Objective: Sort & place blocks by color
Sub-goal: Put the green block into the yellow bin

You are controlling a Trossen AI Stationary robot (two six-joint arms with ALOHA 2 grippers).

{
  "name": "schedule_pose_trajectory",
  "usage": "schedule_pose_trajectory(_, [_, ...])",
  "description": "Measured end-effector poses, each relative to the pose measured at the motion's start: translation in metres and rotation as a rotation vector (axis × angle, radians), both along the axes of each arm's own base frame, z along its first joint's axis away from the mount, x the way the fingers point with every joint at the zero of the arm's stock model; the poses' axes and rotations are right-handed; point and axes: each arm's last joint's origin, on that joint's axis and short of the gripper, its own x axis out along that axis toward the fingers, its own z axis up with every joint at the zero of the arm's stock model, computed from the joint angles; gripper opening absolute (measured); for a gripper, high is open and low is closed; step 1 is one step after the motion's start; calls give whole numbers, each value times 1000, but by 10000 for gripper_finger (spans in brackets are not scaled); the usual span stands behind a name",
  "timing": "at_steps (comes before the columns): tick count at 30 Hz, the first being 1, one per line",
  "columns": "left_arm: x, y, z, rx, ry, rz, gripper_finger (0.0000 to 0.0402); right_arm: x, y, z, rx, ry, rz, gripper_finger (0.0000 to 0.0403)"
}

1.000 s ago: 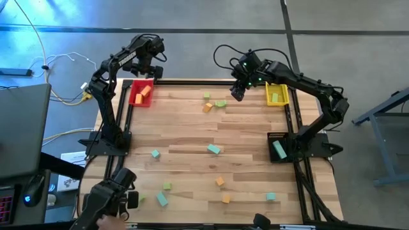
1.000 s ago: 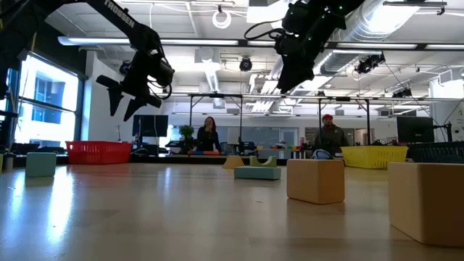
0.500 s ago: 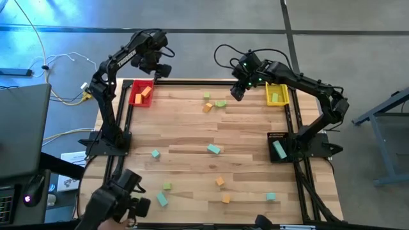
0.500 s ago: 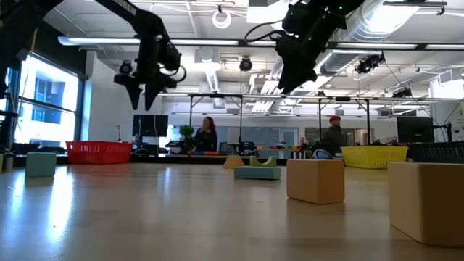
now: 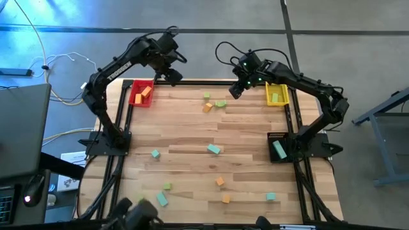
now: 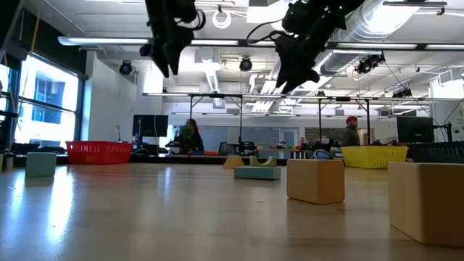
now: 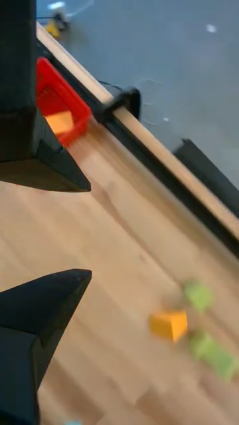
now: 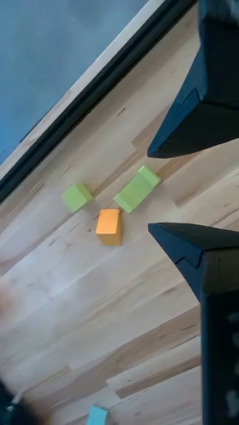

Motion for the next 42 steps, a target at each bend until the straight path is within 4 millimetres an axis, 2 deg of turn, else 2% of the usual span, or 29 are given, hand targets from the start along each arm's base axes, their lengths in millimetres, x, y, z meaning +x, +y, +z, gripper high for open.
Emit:
schedule_pose_trajectory(4, [11, -25, 12, 30, -25, -89, 186, 9, 6, 3, -23, -42, 25, 160])
schedule_pose_trajectory(9, [17, -50, 26, 26, -113, -192, 186, 21, 16, 7, -62, -101, 71, 186])
schedule_pose_trajectory(13, [17, -65, 36, 10, -185, -251, 186, 25, 19, 10, -90, -130, 80, 202])
schedule_pose_trajectory(21, [10, -89, 50, 14, -228, -293, 186, 31, 13, 15, -232, -180, 172, 205])
schedule_pose_trajectory(27, [7, -98, 54, 12, -241, -311, 186, 40, 1, -7, -258, -106, 247, 205])
schedule_pose_trajectory(42, [12, -107, 54, -4, -246, -351, 186, 58, -11, -69, -328, 165, 535, 205])
